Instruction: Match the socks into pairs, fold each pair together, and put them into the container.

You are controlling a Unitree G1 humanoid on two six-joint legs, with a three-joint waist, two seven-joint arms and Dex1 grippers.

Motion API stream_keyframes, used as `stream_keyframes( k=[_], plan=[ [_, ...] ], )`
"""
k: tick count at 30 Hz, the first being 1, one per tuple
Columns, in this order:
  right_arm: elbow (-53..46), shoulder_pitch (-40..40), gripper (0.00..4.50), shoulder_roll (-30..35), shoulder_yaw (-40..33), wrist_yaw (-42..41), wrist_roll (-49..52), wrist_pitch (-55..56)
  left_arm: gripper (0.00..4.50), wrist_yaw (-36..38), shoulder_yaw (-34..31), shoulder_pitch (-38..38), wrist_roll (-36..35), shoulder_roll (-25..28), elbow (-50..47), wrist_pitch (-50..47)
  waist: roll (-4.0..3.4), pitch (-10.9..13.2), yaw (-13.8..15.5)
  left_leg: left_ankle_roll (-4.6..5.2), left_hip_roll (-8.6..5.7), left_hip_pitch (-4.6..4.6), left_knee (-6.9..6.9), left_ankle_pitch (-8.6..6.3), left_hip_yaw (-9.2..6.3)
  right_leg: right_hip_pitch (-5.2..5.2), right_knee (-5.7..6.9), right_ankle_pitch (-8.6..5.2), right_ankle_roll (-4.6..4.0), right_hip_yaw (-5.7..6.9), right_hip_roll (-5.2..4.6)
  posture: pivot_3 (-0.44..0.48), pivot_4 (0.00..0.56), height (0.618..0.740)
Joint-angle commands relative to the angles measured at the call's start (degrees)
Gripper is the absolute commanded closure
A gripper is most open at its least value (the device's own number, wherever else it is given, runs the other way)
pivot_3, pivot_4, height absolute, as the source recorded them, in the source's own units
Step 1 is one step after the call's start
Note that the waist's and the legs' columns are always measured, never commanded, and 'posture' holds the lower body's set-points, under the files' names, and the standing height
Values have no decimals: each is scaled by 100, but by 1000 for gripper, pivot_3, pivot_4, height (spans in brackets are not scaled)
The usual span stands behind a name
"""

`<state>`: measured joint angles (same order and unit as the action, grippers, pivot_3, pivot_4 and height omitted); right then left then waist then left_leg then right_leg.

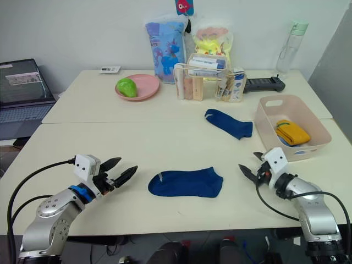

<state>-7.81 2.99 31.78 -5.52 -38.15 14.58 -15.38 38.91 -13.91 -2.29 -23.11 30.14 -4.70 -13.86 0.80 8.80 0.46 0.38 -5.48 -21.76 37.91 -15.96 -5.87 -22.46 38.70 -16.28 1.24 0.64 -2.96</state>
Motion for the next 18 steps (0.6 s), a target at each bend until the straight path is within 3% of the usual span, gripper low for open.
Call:
stream_keyframes(
  k=[1, 13, 18],
  plan=[
    [-43, -19, 0, -25, -77, 48, -43, 250, 14, 17, -83, -34, 29, 11, -80, 191, 0, 0, -3, 0, 0, 0, 0, 0, 0, 0, 0, 0, 0, 0, 0, 0, 150, 740],
    [-149, 141, 0, 68, 128, -84, -116, 137, 14, 48, -74, 229, -19, 67, -169, 101, 0, 0, -4, 0, 0, 0, 0, -1, -1, 0, 0, 0, 0, 0, 0, 0, 150, 740],
    [539, 1504, 0, 205, 571, 104, -741, -221, 14, 407, 597, 1150, -563, 271, -1426, -829, 6, 22, -25, -3, -1, -7, 7, 1, 1, -7, 7, 2, -2, 0, 0, 0, 150, 740]
  ],
)
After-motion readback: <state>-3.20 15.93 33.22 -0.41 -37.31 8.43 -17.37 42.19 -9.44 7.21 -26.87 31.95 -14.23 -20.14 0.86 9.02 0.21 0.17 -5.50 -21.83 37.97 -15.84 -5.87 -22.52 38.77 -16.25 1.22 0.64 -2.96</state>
